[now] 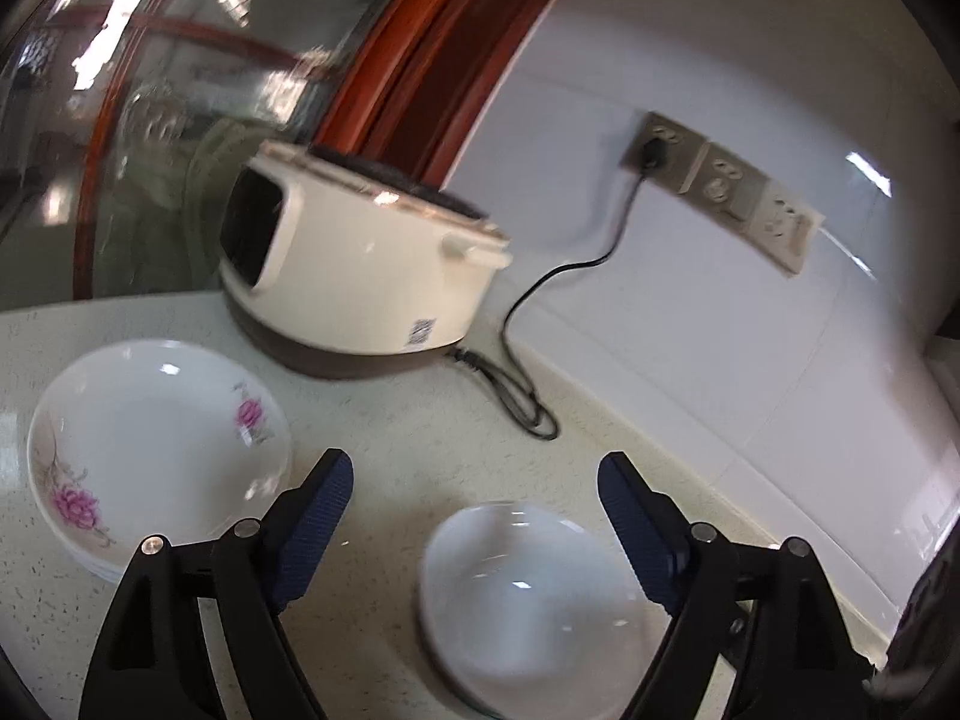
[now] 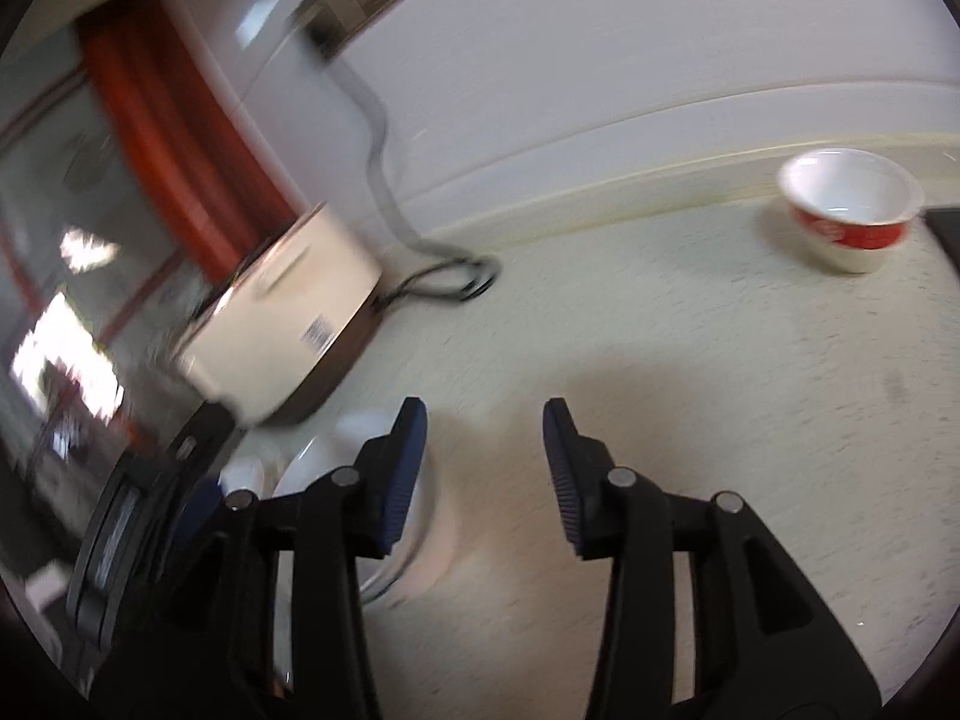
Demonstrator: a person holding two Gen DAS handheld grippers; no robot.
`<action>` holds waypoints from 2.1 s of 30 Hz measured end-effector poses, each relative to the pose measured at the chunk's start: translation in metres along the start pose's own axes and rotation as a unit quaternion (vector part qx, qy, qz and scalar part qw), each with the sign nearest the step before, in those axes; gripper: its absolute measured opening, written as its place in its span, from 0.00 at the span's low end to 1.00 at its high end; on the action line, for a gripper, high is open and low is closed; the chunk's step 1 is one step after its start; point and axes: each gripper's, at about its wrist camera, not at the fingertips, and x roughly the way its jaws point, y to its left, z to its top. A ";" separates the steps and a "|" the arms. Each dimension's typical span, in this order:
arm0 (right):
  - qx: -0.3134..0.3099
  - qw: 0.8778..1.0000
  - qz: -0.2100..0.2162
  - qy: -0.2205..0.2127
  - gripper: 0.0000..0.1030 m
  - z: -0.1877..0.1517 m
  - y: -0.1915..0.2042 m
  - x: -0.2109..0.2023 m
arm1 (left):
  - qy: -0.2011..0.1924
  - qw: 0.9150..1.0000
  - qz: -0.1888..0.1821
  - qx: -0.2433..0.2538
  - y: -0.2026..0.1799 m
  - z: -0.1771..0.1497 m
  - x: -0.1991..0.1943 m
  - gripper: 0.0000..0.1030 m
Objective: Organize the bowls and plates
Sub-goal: 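Open both grippers and move them to the red-banded bowl, then close both grippers on the rim of the red-banded bowl, then lift and carry the red-banded bowl with both grippers toward the nested bowls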
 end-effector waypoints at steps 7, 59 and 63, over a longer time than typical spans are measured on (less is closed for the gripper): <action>0.126 0.982 -0.106 -0.089 0.48 0.040 -0.095 -0.039 | 0.123 0.986 -0.077 0.086 -0.081 0.000 0.031 0.85; 0.194 0.969 -0.152 0.032 0.13 0.044 -0.171 -0.015 | 0.337 0.902 -0.166 0.215 -0.228 -0.113 0.148 0.13; 0.177 0.974 -0.140 0.027 0.13 0.045 -0.158 -0.018 | 0.321 0.909 -0.162 0.210 -0.217 -0.104 0.137 0.12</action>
